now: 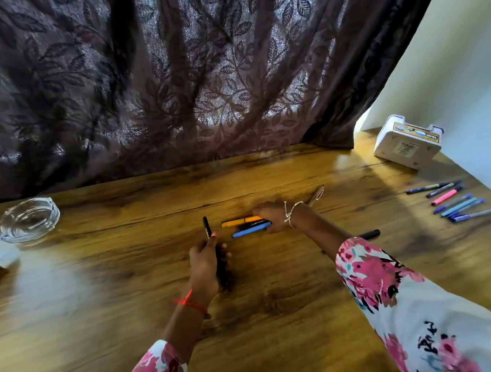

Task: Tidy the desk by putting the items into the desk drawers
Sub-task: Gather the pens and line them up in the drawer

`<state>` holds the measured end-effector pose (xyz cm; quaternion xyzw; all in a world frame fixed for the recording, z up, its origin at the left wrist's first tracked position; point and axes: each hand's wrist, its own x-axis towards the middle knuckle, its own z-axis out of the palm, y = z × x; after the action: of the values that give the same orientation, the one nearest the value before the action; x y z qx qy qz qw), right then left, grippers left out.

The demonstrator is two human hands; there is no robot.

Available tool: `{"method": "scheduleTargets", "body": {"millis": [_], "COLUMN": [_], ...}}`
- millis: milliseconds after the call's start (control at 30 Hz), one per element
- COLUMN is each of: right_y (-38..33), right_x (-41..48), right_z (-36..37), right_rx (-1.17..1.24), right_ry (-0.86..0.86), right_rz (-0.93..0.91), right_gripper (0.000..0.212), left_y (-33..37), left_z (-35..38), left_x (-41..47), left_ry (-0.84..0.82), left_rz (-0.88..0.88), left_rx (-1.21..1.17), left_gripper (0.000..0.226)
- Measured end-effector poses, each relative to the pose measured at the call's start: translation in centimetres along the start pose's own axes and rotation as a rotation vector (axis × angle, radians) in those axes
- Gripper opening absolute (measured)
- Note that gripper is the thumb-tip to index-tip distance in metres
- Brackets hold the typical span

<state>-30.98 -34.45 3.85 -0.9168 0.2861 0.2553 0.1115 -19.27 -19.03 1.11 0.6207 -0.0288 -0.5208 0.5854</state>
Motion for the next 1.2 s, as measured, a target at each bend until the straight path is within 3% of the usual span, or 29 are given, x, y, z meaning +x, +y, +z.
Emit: {"method": "scheduleTargets", "body": {"millis": [100,200,267,467,533,600,633,700,800,933,1033,1067,1133,1200], "right_y": [-0.9,-2.2,-3.6,-4.4,-2.7,-0.5,0.8,3.5,4.8,4.9,4.7,4.2,2.8,1.1], "right_x": [-0.2,-1.6,-2.5,-3.7,-4.1,-4.1,-3.8,-3.3,-3.5,-3.5,-4.0,-4.5,-5.5,-6.3], "right_z": [0.3,-0.2,-0.8,-1.1,-0.8,-0.3,0.1,1.0,2.3,2.9,2.2,1.7,1.0,0.7], "right_rx": [0.041,0.348,0.550,0.828,1.082,1.264,1.271,1.109,0.984,0.787,1.042,1.163,1.285,1.333], "right_ry": [0.019,0.120,0.161,0.049,0.129,0.416,0.571,0.713,0.648,0.584,0.589,0.578,0.475,0.338], "right_rz": [0.027,-0.013,-0.054,-0.015,0.103,0.334,0.482,0.752,0.930,0.908,0.815,0.769,0.541,0.286], "right_gripper": [0.046,0.018,0.012,0.024,0.036,0.036,0.035,0.030,0.052,0.055,0.026,0.030,0.035,0.021], "left_y": [-0.4,-0.7,-0.5,0.2,0.2,0.3,0.3,0.1,-0.2,-0.4,-0.7,-0.8,-1.0,-1.3], "left_z": [0.2,1.1,1.9,4.1,4.6,4.9,4.9,4.7,4.3,3.8,3.9,3.9,4.3,4.7], "left_x": [-0.1,-0.2,-0.3,-0.2,-0.3,-0.5,-0.5,-0.5,-0.2,0.2,0.5,0.5,0.4,0.3], "left_ry": [-0.011,-0.074,-0.103,-0.082,-0.089,-0.132,-0.162,-0.218,-0.246,-0.322,-0.342,-0.343,-0.363,-0.397], "left_rz": [0.004,0.044,0.036,-0.070,-0.090,-0.104,-0.106,-0.103,-0.097,-0.154,-0.167,-0.160,-0.161,-0.186], "left_rx": [-0.067,-0.155,-0.183,-0.144,-0.147,-0.176,-0.189,-0.177,-0.161,-0.179,-0.209,-0.219,-0.233,-0.225], "left_gripper": [0.014,0.016,0.019,0.022,0.019,0.015,0.015,0.017,0.020,0.016,0.009,0.007,0.011,0.021]}}
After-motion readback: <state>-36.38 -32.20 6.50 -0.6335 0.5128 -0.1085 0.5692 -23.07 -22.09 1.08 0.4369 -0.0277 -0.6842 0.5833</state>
